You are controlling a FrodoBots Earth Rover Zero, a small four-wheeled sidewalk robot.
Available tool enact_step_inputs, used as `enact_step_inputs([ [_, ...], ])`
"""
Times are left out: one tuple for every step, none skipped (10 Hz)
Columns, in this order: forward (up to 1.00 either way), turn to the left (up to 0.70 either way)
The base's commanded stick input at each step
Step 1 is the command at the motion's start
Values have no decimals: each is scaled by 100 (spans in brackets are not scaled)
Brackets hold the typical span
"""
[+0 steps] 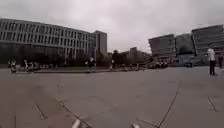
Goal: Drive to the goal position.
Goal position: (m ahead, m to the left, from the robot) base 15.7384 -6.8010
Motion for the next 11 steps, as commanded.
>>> enact_step_inputs([
  [100, -13],
  [100, -19],
  [100, -6],
  [100, -22],
  [100, 0],
  [100, -15],
  [100, -22],
  [100, -3],
  [100, -19],
  [100, 0],
  [100, -3],
])
